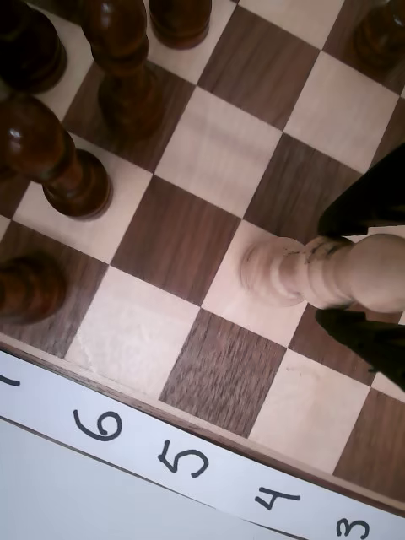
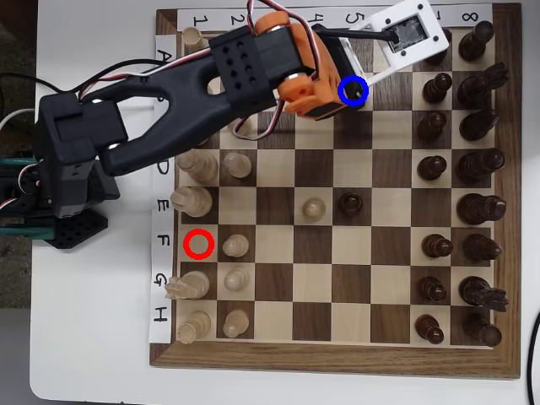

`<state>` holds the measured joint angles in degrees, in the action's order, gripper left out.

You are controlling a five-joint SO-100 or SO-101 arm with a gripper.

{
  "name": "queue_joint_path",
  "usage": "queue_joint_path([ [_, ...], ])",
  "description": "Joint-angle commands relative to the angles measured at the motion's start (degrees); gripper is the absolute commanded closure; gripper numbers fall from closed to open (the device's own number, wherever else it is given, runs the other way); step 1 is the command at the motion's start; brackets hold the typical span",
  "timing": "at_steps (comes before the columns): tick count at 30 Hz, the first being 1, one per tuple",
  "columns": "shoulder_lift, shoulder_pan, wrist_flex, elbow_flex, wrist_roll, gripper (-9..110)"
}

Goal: Move the piece to destination

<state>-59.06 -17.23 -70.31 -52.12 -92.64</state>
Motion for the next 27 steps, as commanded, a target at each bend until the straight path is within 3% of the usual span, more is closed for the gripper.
queue_joint_path([
  [1,-0.88,-0.62,-0.35,2.72,-0.18,101],
  [27,-1.41,-0.35,1.67,-0.97,0.0,101],
])
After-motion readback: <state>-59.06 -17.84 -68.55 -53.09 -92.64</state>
